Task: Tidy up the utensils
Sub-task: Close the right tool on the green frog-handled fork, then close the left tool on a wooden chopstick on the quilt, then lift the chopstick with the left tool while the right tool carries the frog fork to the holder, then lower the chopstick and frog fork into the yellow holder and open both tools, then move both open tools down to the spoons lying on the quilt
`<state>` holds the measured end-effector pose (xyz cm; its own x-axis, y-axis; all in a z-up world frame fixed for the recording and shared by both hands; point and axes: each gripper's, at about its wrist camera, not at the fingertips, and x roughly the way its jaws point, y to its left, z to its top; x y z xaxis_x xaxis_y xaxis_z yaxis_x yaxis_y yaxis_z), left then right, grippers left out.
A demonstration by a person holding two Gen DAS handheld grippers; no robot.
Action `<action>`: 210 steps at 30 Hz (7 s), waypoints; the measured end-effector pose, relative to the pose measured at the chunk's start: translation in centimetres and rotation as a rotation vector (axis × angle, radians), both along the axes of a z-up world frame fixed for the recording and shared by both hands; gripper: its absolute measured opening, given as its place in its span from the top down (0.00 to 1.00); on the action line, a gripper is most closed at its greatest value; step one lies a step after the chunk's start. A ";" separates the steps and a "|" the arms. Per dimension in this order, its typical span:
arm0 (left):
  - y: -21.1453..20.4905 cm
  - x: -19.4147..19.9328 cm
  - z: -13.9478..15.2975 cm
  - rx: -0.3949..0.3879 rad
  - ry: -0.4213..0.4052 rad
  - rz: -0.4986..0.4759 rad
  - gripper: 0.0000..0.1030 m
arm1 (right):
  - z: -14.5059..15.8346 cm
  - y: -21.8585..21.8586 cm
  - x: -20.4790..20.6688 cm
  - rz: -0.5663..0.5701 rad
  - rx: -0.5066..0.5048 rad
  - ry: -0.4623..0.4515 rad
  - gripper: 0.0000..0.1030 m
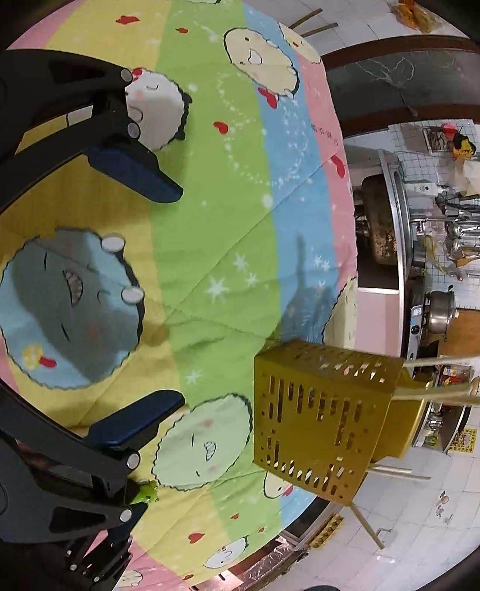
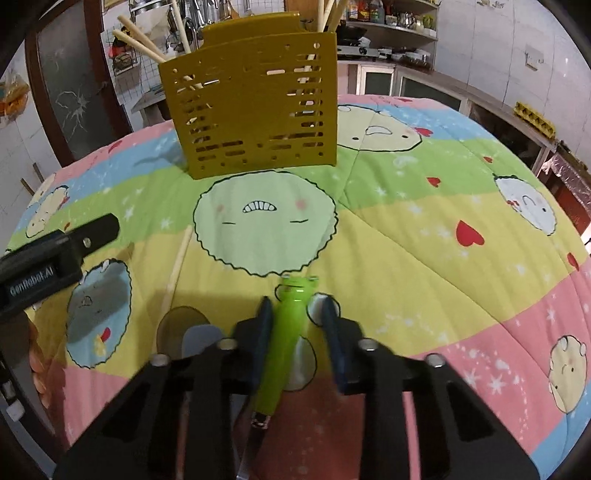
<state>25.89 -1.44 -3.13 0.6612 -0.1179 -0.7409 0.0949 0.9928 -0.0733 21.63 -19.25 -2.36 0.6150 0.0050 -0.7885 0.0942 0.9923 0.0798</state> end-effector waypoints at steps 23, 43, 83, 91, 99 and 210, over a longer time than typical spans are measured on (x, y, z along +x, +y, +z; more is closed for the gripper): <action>-7.2 1.0 -2.2 0.033 0.133 -0.125 0.69 | 0.3 -3.9 2.5 0.024 0.008 0.056 0.84; -7.3 1.0 -1.3 0.019 0.064 -0.122 0.93 | 1.7 -4.4 2.6 -0.016 0.050 -0.013 0.85; -1.3 -3.4 12.3 -0.068 -0.598 -0.042 0.95 | 11.4 -4.9 0.3 -0.007 -0.013 -0.583 0.85; -1.7 -3.1 13.2 -0.092 -0.621 -0.053 0.95 | 11.4 -4.5 0.9 0.017 -0.016 -0.598 0.85; -2.2 -2.8 13.6 -0.095 -0.626 -0.061 0.95 | 11.4 -4.5 1.3 0.024 -0.012 -0.603 0.85; 5.5 -5.9 7.2 -0.048 -0.265 0.056 0.05 | 7.2 -3.3 -5.3 0.040 -0.002 -0.305 0.31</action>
